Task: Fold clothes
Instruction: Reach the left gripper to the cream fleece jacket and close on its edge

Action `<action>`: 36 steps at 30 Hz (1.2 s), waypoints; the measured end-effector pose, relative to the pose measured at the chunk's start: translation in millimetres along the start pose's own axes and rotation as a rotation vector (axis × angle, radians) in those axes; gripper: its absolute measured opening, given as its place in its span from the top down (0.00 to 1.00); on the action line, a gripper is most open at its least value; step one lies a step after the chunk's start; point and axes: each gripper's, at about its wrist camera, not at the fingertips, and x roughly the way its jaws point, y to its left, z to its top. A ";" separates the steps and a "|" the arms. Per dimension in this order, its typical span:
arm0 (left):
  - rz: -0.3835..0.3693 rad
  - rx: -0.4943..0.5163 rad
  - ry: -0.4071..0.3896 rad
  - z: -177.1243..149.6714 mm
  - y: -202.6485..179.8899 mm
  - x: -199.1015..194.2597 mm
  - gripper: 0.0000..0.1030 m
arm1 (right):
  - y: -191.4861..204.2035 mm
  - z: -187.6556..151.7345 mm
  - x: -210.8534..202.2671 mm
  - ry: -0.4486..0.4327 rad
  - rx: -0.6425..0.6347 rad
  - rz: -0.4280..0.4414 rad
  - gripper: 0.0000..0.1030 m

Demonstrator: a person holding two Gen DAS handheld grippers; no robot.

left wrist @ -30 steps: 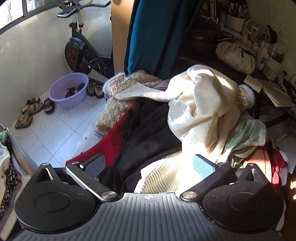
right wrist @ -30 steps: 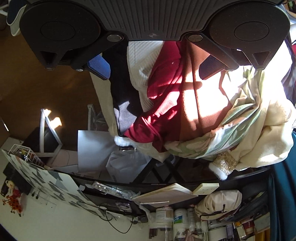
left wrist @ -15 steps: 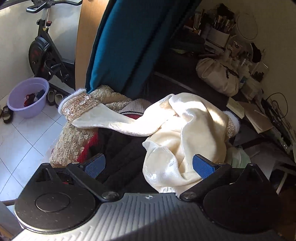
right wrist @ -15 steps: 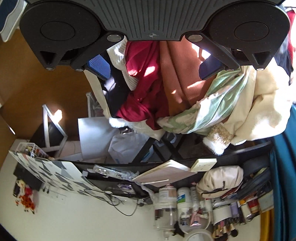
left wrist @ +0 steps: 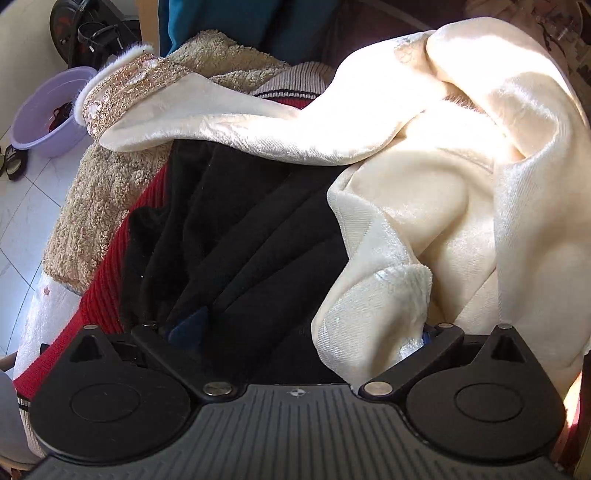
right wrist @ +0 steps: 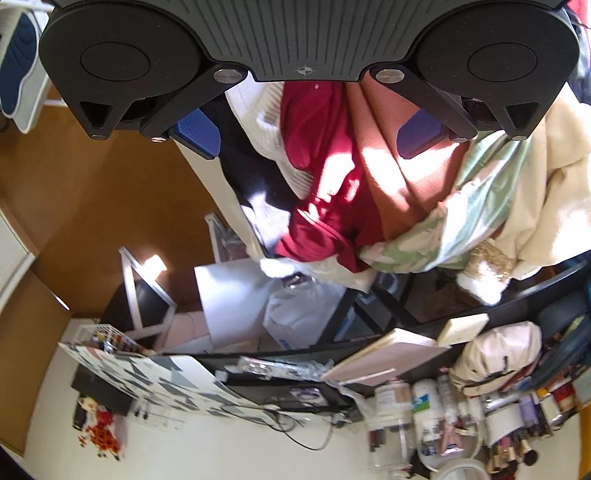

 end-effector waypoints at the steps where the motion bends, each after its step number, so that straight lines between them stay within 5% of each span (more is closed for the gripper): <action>1: 0.005 0.002 0.006 -2.8 1.0 3.9 0.00 | -0.7 0.0 0.5 0.001 0.004 -0.007 0.01; 14: -0.048 -0.006 0.017 -4.3 8.2 2.5 0.01 | 14.0 11.2 9.9 0.014 -0.071 -0.037 0.01; 16: -0.046 0.023 -0.004 -5.4 5.6 -7.7 0.16 | 18.7 14.2 10.7 0.017 -0.079 -0.007 0.01; 18: -0.051 0.081 -0.032 -6.9 0.1 -25.3 0.64 | 24.0 16.8 10.7 0.016 -0.089 0.031 0.01; 20: -0.049 0.134 -0.055 -7.5 -6.2 -46.3 0.87 | 37.2 23.1 12.1 0.010 -0.109 0.072 0.01; 24: -0.147 0.100 -0.111 -8.0 6.1 -81.1 0.94 | 65.2 36.5 15.3 -0.003 -0.151 0.152 0.01; 27: -0.222 0.186 -0.201 -12.0 -0.2 -112.0 0.94 | 86.1 46.6 17.7 -0.012 -0.183 0.212 0.01; 32: -0.223 0.322 -0.250 -39.8 -26.5 -131.3 0.94 | 152.3 65.5 27.9 0.015 -0.274 0.386 0.01; 36: -0.210 0.320 -0.274 -52.4 -31.6 -140.8 0.94 | 222.6 69.1 37.2 0.029 -0.392 0.505 0.01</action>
